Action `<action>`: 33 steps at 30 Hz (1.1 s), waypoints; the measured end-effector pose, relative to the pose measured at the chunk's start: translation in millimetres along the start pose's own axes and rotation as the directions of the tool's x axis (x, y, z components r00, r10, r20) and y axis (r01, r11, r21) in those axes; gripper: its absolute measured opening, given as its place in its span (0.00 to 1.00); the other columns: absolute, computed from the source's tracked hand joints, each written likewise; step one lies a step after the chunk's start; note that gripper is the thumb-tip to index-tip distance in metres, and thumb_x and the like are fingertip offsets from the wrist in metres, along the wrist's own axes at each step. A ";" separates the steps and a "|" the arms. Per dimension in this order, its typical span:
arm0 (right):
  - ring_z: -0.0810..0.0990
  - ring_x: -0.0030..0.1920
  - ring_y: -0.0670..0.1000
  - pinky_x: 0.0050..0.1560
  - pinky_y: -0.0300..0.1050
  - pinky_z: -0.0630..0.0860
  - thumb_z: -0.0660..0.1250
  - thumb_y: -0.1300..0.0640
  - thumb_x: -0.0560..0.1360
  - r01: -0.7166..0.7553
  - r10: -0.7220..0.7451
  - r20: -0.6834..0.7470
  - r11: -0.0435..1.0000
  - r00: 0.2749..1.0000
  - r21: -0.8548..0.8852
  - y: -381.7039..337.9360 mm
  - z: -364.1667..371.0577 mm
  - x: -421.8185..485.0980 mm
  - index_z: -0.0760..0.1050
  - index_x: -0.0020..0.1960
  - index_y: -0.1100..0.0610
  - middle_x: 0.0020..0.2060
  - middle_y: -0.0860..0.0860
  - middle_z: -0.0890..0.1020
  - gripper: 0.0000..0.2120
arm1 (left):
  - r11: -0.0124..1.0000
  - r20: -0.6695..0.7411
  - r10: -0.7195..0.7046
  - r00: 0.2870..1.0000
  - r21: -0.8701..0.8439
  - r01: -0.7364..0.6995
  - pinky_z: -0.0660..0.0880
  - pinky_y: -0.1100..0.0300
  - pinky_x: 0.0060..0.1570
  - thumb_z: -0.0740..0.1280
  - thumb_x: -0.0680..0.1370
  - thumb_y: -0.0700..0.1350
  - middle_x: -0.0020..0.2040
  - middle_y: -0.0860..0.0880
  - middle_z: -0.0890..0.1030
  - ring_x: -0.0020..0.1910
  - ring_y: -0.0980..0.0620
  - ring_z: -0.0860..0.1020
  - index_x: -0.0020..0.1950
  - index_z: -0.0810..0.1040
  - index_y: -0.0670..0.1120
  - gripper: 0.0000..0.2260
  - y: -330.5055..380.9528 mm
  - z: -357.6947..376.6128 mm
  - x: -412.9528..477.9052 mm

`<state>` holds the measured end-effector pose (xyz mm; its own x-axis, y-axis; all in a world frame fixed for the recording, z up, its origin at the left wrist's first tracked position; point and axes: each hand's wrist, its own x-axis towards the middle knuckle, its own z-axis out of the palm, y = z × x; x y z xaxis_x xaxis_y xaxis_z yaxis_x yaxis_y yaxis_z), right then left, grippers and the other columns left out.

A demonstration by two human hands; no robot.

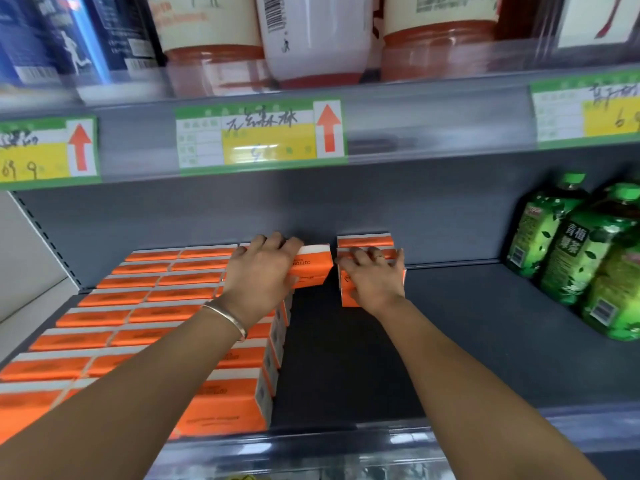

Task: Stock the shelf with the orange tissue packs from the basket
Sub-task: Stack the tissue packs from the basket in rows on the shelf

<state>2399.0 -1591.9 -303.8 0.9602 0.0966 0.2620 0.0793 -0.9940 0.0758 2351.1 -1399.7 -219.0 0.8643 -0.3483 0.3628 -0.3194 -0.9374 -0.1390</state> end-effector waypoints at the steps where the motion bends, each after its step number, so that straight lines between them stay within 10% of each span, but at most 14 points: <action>1: 0.55 0.75 0.58 0.68 0.74 0.44 0.69 0.56 0.72 0.011 -0.011 0.005 1.000 1.000 0.005 1.0 -0.9 0.0 0.56 0.73 0.39 0.75 0.48 0.58 0.36 | 1.000 -0.001 0.002 1.000 -0.002 -0.002 0.71 0.50 0.59 0.65 0.76 0.52 0.63 0.50 0.70 0.64 0.47 0.69 0.71 0.62 0.54 0.25 1.3 -0.4 -0.4; 8: 0.49 0.77 0.56 0.70 0.72 0.41 0.64 0.55 0.76 0.079 -0.091 0.133 0.993 0.987 0.091 8.9 -18.9 -3.5 0.47 0.77 0.45 0.76 0.50 0.52 0.36 | 0.997 0.021 0.073 0.997 -0.004 -0.072 0.69 0.53 0.59 0.65 0.76 0.43 0.64 0.48 0.70 0.63 0.46 0.69 0.71 0.63 0.51 0.24 10.5 -4.7 -3.0; 16: 0.58 0.74 0.54 0.74 0.58 0.54 0.66 0.57 0.71 0.087 -0.076 -0.042 0.858 0.996 0.505 5.7 -67.5 -37.7 0.54 0.76 0.45 0.73 0.49 0.61 0.37 | 0.997 0.076 -0.006 0.997 -0.077 0.012 0.71 0.53 0.60 0.67 0.74 0.38 0.63 0.45 0.71 0.63 0.45 0.70 0.69 0.67 0.45 0.24 19.1 -20.2 -13.0; 22: 0.68 0.68 0.54 0.66 0.54 0.64 0.66 0.47 0.73 0.181 -0.175 -0.047 0.933 0.984 0.311 -3.0 -84.4 -74.4 0.64 0.70 0.48 0.68 0.48 0.70 0.27 | 0.966 0.104 -0.002 0.995 -0.257 0.029 0.71 0.51 0.60 0.69 0.74 0.42 0.63 0.44 0.70 0.64 0.44 0.69 0.66 0.68 0.43 0.21 56.2 -23.2 -28.7; 33: 0.61 0.70 0.59 0.66 0.60 0.61 0.66 0.55 0.75 -0.138 0.126 0.094 0.981 0.988 0.136 16.5 -42.7 -70.5 0.65 0.69 0.46 0.67 0.54 0.65 0.24 | 0.991 0.109 0.001 0.994 -0.132 0.013 0.71 0.53 0.59 0.64 0.78 0.48 0.65 0.49 0.69 0.64 0.48 0.68 0.67 0.69 0.51 0.17 45.0 -13.7 -46.3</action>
<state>2321.2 -1612.9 -279.9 0.9834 -0.0349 0.1778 -0.0185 -0.9955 -0.0931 2291.3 -1425.9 -229.4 0.9011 -0.3469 0.2603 -0.3565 -0.9342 -0.0110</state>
